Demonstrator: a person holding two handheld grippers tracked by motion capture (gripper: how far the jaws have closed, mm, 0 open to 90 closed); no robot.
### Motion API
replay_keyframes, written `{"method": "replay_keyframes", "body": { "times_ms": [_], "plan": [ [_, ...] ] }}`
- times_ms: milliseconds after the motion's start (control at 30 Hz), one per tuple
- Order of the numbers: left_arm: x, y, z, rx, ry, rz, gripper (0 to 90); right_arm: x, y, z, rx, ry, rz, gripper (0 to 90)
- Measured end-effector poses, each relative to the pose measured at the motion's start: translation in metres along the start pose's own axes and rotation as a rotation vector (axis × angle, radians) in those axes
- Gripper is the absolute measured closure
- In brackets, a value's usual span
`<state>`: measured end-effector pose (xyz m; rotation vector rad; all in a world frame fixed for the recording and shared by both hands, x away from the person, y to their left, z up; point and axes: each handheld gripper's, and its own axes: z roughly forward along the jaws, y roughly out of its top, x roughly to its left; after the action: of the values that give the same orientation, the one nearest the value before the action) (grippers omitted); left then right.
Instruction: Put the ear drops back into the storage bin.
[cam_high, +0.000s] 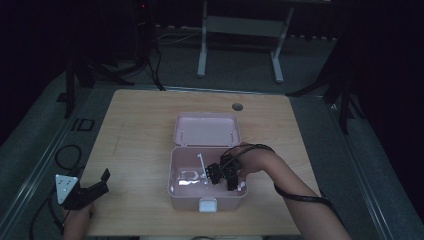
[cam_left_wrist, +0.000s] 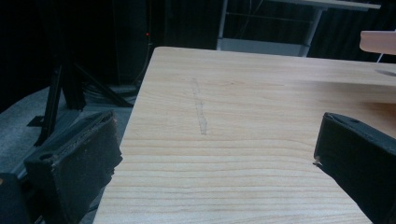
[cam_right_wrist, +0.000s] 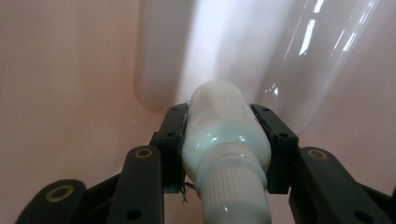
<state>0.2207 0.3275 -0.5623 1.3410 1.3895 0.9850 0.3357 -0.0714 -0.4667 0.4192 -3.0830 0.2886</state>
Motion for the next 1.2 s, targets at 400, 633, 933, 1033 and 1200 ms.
{"method": "replay_keyframes", "body": {
  "times_ms": [400,633,933,1033,1200],
  "plan": [
    [0.000,0.000,0.000,0.001,0.000,0.000,0.5,0.001,0.005,0.019,0.029,0.024,-0.017,59.2],
    [0.000,0.000,0.000,0.003,0.000,0.003,0.5,0.005,0.006,0.021,0.024,0.023,-0.014,59.1],
    [0.000,0.000,0.000,0.000,0.000,0.003,0.5,0.004,0.006,0.022,0.031,0.030,-0.006,57.5],
    [0.000,0.000,0.000,0.000,0.001,0.003,0.5,0.005,0.005,0.019,0.022,0.032,-0.009,57.3],
    [0.000,0.000,0.000,0.000,0.001,0.004,0.5,0.006,0.002,0.009,-0.003,0.024,-0.004,57.3]
  ]
}}
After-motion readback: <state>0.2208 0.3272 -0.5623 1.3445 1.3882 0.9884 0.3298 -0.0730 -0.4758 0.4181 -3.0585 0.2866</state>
